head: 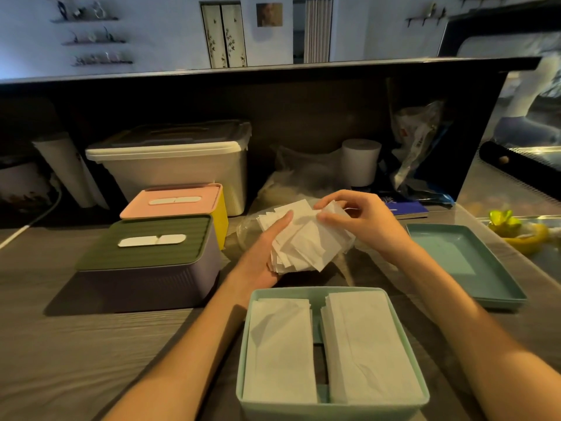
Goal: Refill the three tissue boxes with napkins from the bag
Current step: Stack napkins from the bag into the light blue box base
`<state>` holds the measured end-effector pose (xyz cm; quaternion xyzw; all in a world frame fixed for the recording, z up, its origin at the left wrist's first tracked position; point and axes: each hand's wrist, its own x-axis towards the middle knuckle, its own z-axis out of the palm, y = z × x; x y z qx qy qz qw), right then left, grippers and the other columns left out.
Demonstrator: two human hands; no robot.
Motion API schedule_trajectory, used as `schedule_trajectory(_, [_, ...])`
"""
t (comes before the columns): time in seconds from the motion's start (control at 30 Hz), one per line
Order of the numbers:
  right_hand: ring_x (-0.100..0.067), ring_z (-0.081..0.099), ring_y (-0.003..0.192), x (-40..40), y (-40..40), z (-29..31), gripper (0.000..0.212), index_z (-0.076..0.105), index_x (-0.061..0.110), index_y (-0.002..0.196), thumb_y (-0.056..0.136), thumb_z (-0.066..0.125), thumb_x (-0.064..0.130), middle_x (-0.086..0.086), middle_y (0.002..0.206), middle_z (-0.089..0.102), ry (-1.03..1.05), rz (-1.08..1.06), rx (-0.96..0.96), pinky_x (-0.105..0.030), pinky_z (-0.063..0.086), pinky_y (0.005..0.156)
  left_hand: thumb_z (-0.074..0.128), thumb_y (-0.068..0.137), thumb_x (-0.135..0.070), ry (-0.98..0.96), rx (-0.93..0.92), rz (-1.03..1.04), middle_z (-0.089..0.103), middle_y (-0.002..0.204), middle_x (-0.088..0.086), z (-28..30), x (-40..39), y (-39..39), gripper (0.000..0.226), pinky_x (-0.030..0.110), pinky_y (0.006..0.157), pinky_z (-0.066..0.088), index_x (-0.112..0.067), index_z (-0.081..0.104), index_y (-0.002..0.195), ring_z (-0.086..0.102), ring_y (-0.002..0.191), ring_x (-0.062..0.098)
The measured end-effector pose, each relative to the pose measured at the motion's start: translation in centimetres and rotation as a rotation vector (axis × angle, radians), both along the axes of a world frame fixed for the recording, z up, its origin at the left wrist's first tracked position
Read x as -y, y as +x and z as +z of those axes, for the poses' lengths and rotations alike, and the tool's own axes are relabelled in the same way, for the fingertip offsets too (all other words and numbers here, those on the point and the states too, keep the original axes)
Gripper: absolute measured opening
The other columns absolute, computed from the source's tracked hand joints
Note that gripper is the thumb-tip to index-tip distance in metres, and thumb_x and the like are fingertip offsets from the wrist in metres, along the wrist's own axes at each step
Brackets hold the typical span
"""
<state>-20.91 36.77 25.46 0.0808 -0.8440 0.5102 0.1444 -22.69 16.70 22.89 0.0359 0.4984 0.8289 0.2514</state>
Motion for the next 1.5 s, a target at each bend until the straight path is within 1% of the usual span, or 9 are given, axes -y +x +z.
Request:
schedule_trajectory(0.13, [-0.004,0.064,0.101,0.4,-0.1,0.1,0.031,0.071,0.029,0.114,0.085,0.079,0.037,0.013,0.11,0.067,-0.027,-0.051,-0.058,-0.018,0.058,0.076,0.072,0.086,-0.012,-0.039,-0.075,-0.073,0.071,0.124,0.012,-0.6,0.3,0.2,0.05,0.048,0.101,0.052,-0.016,0.058,0.134,0.068,0.115,0.028])
schedule_trajectory(0.33, [-0.008,0.071,0.087,-1.3,0.1,0.0,0.023,0.073,0.021,0.111,0.09,0.076,0.031,0.005,0.096,0.074,-0.059,-0.028,0.119,-0.013,0.054,0.064,0.066,0.09,0.002,-0.036,-0.101,0.005,0.075,0.116,0.009,-0.3,0.4,0.2,0.038,0.039,0.086,0.061,-0.014,0.063,0.124,0.072,0.106,0.024])
schedule_trajectory(0.57, [-0.011,0.068,0.103,-0.8,1.1,1.9,0.023,0.074,0.015,0.117,0.1,0.062,0.024,0.001,0.112,0.073,-0.313,0.339,0.17,-0.025,0.056,0.087,0.05,0.1,-0.05,-0.01,0.002,-0.046,0.072,0.117,0.014,0.1,0.3,0.0,0.045,0.053,0.102,0.049,-0.016,0.062,0.128,0.067,0.111,0.033])
schedule_trajectory(0.73, [0.0,0.063,0.099,1.9,0.3,0.1,0.015,0.076,0.028,0.11,0.097,0.067,0.03,0.017,0.101,0.071,0.17,0.058,-0.138,-0.02,0.056,0.082,0.029,0.088,-0.079,-0.023,-0.034,-0.096,0.07,0.125,0.015,0.1,-0.1,0.1,0.081,0.049,0.096,0.056,-0.021,0.058,0.134,0.067,0.116,0.033])
schedule_trajectory(0.87, [0.001,0.063,0.096,2.3,-0.3,-0.6,0.018,0.074,0.024,0.11,0.094,0.072,0.032,0.017,0.103,0.07,0.135,-0.078,-0.319,-0.009,0.049,0.077,0.06,0.097,-0.032,-0.107,-0.1,-0.097,0.076,0.11,0.012,0.1,-0.2,0.9,0.028,0.041,0.083,0.062,-0.016,0.065,0.12,0.074,0.102,0.027])
schedule_trajectory(0.93, [0.002,0.061,0.095,1.5,-0.3,-0.5,0.024,0.071,0.026,0.113,0.092,0.072,0.038,0.015,0.107,0.064,0.116,-0.196,-0.266,-0.005,0.047,0.074,0.065,0.094,-0.015,-0.112,-0.13,-0.1,0.073,0.118,0.012,-0.3,0.3,0.7,0.03,0.044,0.089,0.06,-0.017,0.064,0.124,0.071,0.109,0.029])
schedule_trajectory(1.1, [-0.01,0.067,0.099,0.4,-0.1,-0.5,0.026,0.075,0.027,0.112,0.092,0.071,0.042,0.008,0.103,0.07,-0.091,-0.09,0.135,-0.019,0.053,0.074,0.061,0.096,-0.01,-0.082,-0.174,-0.098,0.078,0.104,0.002,0.0,0.6,0.7,0.023,0.033,0.072,0.062,-0.022,0.064,0.116,0.075,0.095,0.018])
schedule_trajectory(1.37, [-0.005,0.069,0.085,0.1,-0.6,-0.7,0.015,0.078,0.024,0.103,0.092,0.075,0.035,0.009,0.084,0.073,-0.202,-0.227,-0.131,-0.023,0.059,0.073,0.066,0.093,-0.013,-0.025,-0.083,-0.053,0.076,0.111,0.008,-0.2,0.5,0.6,0.028,0.034,0.079,0.062,-0.017,0.065,0.121,0.074,0.099,0.022])
schedule_trajectory(1.5, [-0.007,0.069,0.096,-0.2,-0.9,-0.5,0.022,0.073,0.019,0.113,0.096,0.07,0.033,0.006,0.1,0.073,-0.261,-0.283,-0.159,-0.026,0.062,0.075,0.068,0.089,-0.014,0.015,-0.03,-0.01,0.076,0.108,0.01,-0.4,0.5,0.3,0.034,0.038,0.085,0.06,-0.014,0.064,0.123,0.075,0.097,0.024])
